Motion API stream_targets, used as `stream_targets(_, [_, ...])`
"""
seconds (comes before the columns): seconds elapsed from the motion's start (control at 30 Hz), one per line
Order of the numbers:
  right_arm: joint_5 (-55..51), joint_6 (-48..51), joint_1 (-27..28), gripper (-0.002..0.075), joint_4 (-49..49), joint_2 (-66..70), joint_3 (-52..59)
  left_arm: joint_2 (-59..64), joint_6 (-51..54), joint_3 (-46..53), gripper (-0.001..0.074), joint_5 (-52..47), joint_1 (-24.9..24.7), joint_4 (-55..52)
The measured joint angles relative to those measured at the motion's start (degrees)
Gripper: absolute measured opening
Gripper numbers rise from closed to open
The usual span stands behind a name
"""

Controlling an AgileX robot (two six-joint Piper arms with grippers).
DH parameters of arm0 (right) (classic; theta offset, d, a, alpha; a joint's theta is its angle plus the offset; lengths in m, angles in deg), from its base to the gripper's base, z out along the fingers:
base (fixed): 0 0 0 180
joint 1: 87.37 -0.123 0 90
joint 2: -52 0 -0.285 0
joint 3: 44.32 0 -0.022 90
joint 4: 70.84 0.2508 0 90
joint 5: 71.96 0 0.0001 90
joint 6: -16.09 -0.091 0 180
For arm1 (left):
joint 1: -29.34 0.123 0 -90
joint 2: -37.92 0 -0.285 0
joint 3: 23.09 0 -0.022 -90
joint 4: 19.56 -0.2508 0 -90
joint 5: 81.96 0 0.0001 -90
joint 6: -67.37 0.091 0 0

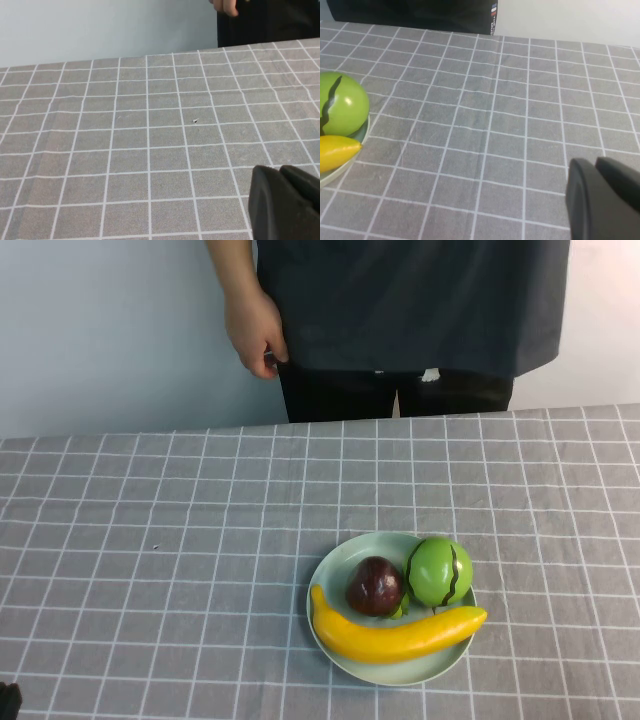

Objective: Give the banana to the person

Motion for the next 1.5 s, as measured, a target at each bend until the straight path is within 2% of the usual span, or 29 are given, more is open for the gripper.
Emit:
stream_targets(1.23, [0.23, 0.00, 0.00, -0.0006, -0.54, 0.00, 0.00, 0.00, 0.00, 0.00, -0.0005, 0.00, 0.00, 0.00])
stream_targets(1.37, [2.55, 0.00, 0.00, -0.0006, 3.14, 0.00, 0.00, 0.00, 0.00, 0.00, -0.0005, 0.00, 0.00, 0.00])
stream_targets(1.5, [5.62, 0.00, 0.00, -0.0006, 13.99, 0.00, 0.00, 0.00, 0.00, 0.00, -0.0005, 0.00, 0.00, 0.00])
